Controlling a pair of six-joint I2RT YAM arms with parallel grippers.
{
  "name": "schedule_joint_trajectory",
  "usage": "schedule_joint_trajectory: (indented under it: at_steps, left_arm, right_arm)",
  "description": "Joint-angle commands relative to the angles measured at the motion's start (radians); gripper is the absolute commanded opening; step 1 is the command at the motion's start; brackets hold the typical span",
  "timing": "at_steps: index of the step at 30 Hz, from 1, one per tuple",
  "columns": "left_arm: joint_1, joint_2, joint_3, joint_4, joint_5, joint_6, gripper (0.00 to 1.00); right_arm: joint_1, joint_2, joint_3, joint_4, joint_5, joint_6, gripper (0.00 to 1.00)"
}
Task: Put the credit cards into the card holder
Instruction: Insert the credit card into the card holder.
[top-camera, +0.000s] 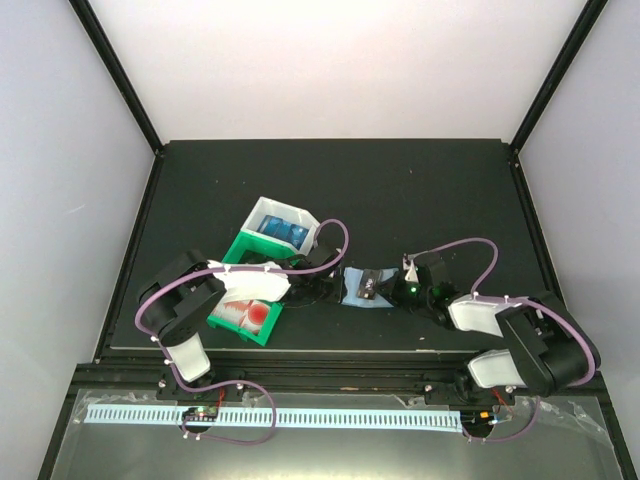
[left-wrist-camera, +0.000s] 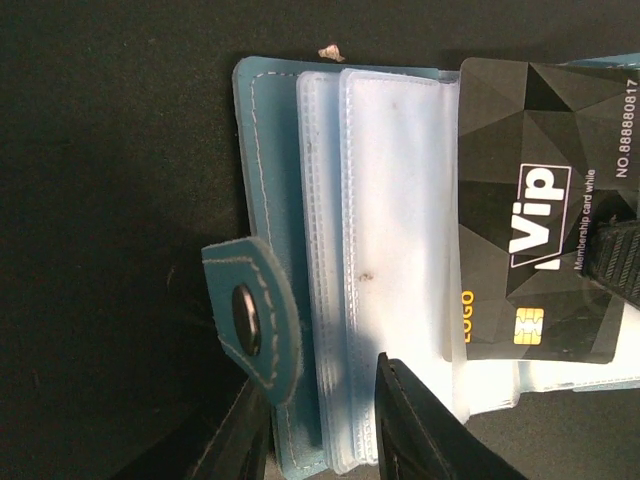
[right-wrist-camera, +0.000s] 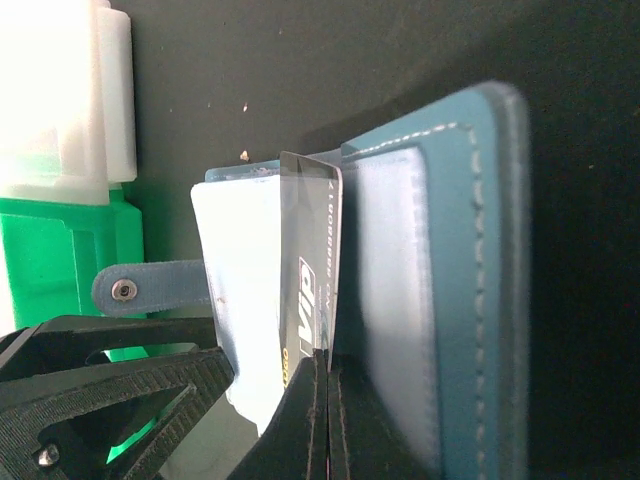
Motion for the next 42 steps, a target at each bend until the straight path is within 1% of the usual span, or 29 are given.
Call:
schedule_joint_trajectory:
  at_steps: [1,5,9,14,17,25,37,42]
  left_arm:
    - [-0.007,0.023,-0.001,-0.012,-0.014,0.002,0.30]
    - [-0.007,0.018,0.000,-0.029,-0.038,0.012,0.27]
    - [-0.007,0.017,-0.001,-0.034,-0.045,0.020,0.27]
    - [-0.007,0.031,0.001,-0.021,-0.022,0.022,0.28]
    - [-0.008,0.037,-0.002,-0.014,-0.013,0.021,0.29]
    - [-0.007,0.039,-0.007,-0.016,-0.015,0.025,0.29]
    - [-0.007,0.052,-0.007,-0.010,-0.004,0.036,0.29]
    - [-0.007,0.047,-0.009,-0.010,-0.007,0.037,0.29]
  right_arm:
    - [0.006,0.027,-0.026,-0.025,0.012,-0.059,0.01]
    - [0.007,0.006,-0.024,-0.057,0.015,-0.092,0.01]
    - [0.007,-0.003,-0.006,-0.090,-0.009,-0.128,0.01]
    - [0.011,0.046,0.006,-0.075,-0.073,-0.140,0.01]
    - [0.019,0.085,0.012,-0.053,-0.083,-0.128,0.01]
    - [0.062,0.155,0.083,-0.070,-0.059,-0.129,0.01]
    - [0.091,0.227,0.133,-0.072,-0.052,-0.134,0.02]
    - [0.092,0.223,0.143,-0.109,-0.032,-0.149,0.05]
